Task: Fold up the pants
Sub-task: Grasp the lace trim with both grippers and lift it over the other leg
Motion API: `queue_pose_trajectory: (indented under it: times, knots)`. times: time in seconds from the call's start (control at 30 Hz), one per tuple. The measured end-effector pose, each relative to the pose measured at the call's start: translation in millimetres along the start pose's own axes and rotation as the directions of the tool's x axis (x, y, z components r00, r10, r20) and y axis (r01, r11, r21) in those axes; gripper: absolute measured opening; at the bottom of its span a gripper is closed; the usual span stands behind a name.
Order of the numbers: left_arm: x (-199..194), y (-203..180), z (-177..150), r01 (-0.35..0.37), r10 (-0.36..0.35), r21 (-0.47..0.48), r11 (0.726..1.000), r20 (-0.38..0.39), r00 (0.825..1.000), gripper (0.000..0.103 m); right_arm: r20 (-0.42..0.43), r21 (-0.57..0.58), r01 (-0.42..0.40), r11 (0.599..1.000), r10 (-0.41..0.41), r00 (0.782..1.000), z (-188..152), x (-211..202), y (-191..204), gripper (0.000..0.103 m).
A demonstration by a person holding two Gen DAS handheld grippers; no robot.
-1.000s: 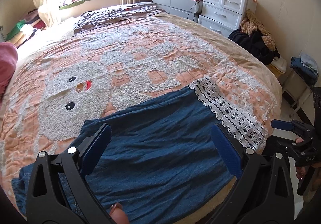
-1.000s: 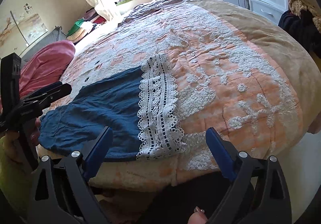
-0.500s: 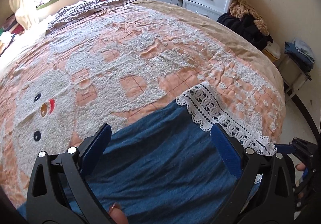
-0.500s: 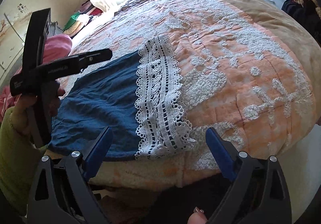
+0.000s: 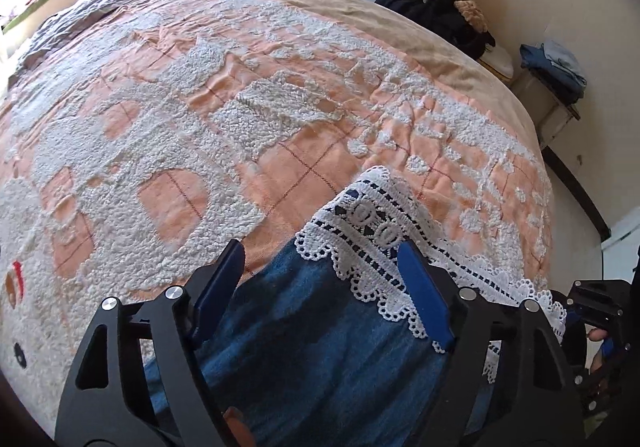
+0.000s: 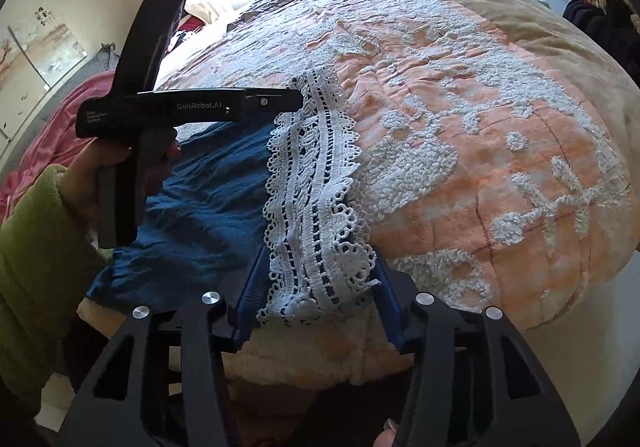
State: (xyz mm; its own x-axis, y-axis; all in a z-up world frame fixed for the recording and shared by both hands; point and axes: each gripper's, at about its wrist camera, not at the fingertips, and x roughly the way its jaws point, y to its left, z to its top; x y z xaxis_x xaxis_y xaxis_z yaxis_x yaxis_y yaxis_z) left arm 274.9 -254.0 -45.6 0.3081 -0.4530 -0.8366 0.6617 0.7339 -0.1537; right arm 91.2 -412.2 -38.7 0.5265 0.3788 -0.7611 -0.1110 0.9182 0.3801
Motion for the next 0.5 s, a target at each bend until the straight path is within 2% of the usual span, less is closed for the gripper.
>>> queue_pose_trajectory:
  times: [0.1,0.23,0.3,0.33,0.5]
  knots:
    - [5,1,1,0.065,-0.065,-0.005,0.998,-0.01,0.998,0.064,-0.028,0.01,-0.003,1.0,0.004,1.0,1,6,-2,0.049]
    - [18,-2,0,0.083,-0.083,-0.001,0.997,-0.052,0.995,0.053,-0.035,0.015,-0.008,1.0,0.009,0.999,5,9,-2,0.048]
    - [19,-1,0,0.103,-0.104,-0.021,0.994,-0.051,0.993,0.045,-0.029,-0.003,-0.004,1.0,0.004,1.0,4,8,1,0.038]
    - [18,-1,0,0.097,-0.098,-0.025,0.995,-0.052,0.994,0.036,-0.027,-0.012,0.0,1.0,0.0,1.0,4,7,2,0.035]
    - [12,4,0,0.105,-0.106,-0.039,0.994,-0.046,0.993,0.021,-0.015,-0.018,-0.002,1.0,0.002,1.0,6,5,3,0.026]
